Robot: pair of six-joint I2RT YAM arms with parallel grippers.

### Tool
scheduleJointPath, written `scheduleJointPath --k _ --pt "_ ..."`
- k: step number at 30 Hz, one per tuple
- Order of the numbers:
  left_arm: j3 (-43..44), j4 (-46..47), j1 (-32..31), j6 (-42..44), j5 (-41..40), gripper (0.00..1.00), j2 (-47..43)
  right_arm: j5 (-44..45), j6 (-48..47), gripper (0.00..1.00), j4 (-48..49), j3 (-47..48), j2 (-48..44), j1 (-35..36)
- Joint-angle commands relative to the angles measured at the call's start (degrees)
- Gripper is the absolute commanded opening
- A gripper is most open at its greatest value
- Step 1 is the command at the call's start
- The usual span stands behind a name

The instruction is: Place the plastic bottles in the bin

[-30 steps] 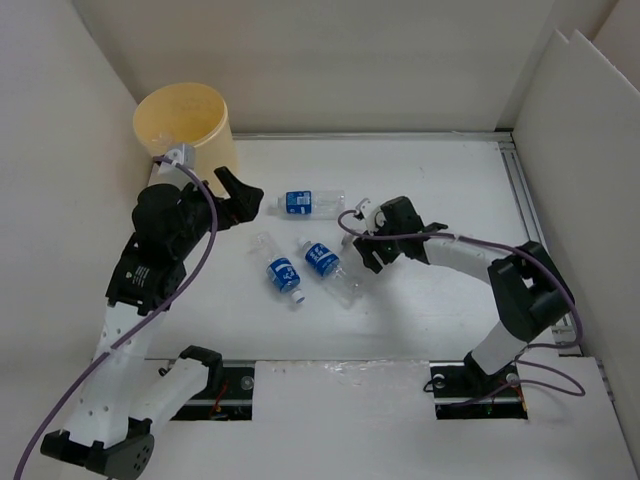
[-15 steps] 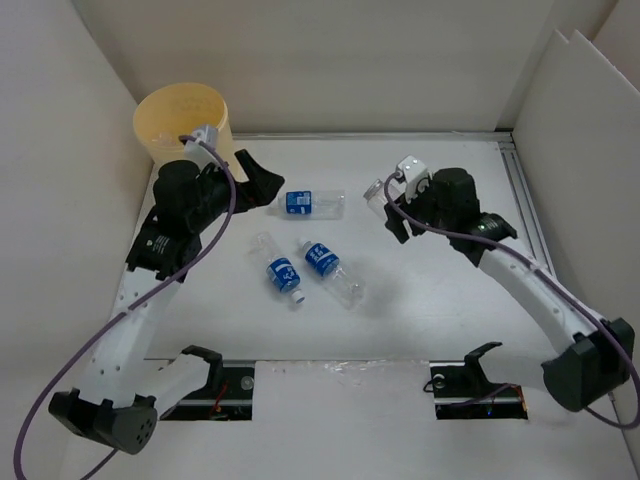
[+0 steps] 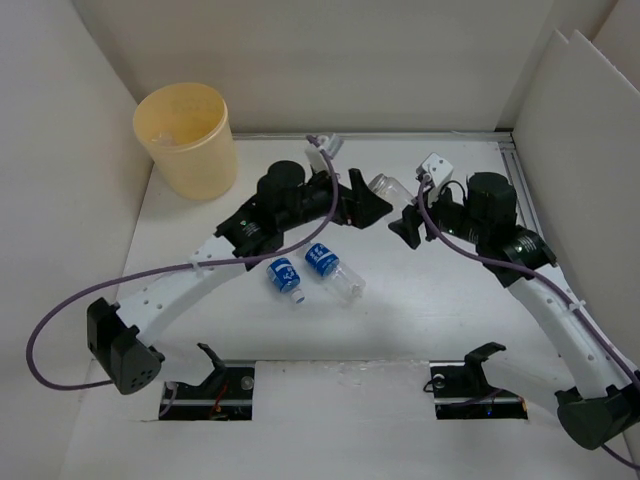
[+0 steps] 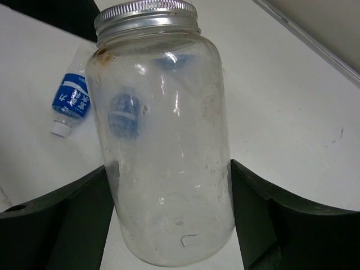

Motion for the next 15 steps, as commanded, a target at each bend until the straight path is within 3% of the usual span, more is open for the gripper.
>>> scheduleJointPath --k 1,15 --pt "5.3 7.2 -5.0 -0.1 -5.1 1.0 2.1 0.3 1.6 0.0 -0.3 3.6 -1.7 -1.0" --pt "5.0 10.2 -8.4 -2.9 -10.4 1.0 6.1 -3.9 1.1 0.0 -1.0 2.4 -7.2 -1.5"
